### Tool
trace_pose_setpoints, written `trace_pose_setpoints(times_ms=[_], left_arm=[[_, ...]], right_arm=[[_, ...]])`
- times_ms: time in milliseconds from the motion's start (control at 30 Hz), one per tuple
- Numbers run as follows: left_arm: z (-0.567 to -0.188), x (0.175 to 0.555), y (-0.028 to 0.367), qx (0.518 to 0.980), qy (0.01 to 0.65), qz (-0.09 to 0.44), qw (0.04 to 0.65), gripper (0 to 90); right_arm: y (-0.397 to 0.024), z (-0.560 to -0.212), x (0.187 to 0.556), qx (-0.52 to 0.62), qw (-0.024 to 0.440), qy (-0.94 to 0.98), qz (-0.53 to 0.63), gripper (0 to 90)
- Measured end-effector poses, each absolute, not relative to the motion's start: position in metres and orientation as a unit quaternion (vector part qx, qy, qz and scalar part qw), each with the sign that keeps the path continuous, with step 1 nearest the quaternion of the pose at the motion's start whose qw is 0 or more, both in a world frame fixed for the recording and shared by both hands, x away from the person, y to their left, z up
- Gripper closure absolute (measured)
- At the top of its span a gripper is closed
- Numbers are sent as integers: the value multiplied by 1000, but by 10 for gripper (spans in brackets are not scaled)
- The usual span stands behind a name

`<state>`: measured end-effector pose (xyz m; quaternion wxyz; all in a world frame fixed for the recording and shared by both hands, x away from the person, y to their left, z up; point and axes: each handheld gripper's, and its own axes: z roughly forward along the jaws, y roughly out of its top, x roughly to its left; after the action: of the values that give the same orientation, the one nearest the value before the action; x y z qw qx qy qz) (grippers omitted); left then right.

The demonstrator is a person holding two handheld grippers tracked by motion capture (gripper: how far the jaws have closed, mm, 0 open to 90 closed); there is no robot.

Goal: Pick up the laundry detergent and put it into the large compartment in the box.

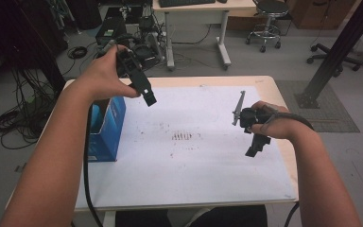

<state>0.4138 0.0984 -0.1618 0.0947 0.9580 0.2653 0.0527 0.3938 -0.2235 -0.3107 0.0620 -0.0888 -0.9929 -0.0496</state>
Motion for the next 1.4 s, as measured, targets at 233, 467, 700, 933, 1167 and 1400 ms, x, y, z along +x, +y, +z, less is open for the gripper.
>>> trace_pose_setpoints(times_ms=[233, 467, 700, 933, 1167, 1400], left_arm=[[-168, 414, 91, 969, 221, 53, 95, 2], [-184, 411, 82, 980, 174, 49, 80, 2], [-191, 412, 75, 985, 154, 45, 63, 2], [-190, 413, 74, 985, 154, 34, 68, 2], [-190, 413, 74, 986, 152, 32, 68, 2], [-189, 412, 73, 986, 150, 30, 70, 2]], right_arm=[[-223, -310, 394, -86, 62, -993, -49, 40], [-222, -311, 395, -94, 68, -992, -41, 40], [-221, -309, 397, -87, 67, -993, -43, 40], [-223, -306, 396, -94, 68, -993, -36, 40], [-219, -302, 396, -94, 64, -993, -35, 40], [-220, -298, 393, -96, 62, -993, -35, 40]])
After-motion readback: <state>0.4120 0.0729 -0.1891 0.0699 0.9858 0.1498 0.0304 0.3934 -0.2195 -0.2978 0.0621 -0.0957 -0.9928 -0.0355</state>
